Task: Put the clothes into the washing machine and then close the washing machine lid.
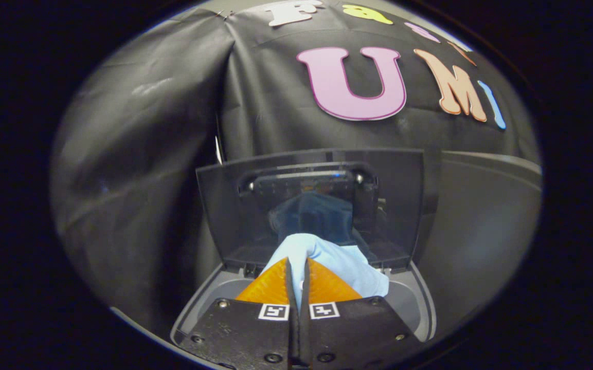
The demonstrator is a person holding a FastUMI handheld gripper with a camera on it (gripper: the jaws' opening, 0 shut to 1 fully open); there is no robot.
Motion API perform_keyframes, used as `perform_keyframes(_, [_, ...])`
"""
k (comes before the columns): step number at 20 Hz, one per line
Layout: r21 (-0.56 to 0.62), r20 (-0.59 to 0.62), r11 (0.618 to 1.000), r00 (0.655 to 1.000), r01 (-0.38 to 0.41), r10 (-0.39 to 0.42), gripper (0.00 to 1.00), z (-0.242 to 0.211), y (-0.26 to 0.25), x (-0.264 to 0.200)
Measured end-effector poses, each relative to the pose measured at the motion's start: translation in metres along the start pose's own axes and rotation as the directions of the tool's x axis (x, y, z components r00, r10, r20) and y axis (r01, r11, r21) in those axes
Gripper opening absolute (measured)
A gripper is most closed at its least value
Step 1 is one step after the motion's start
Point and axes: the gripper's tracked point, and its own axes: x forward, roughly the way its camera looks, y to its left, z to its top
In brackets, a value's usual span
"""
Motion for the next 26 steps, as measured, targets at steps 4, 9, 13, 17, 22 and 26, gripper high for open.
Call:
perform_keyframes(4, [0.043,-0.039,0.999,0.999,-0.012,0.014,0.01,-0.043,0.011,0.013])
perform_keyframes(9, [-0.027,-0.059,1.0,0.998,-0.011,0.01,0.04,-0.058,0.013,0.012])
perform_keyframes(13, [0.022,-0.087,1.0,0.996,0.017,-0.015,0.04,-0.072,0.01,0.001])
perform_keyframes(17, [-0.002,-0.064,1.0,0.998,0.028,-0.028,0.21,-0.067,0.01,-0.02])
perform_keyframes(22, [0.053,-0.014,0.998,0.999,0.035,-0.035,0.74,-0.023,0.007,-0.049])
perform_keyframes(26, [0.028,0.0,0.998,0.999,0.048,-0.048,0.97,0.014,-0.003,-0.069])
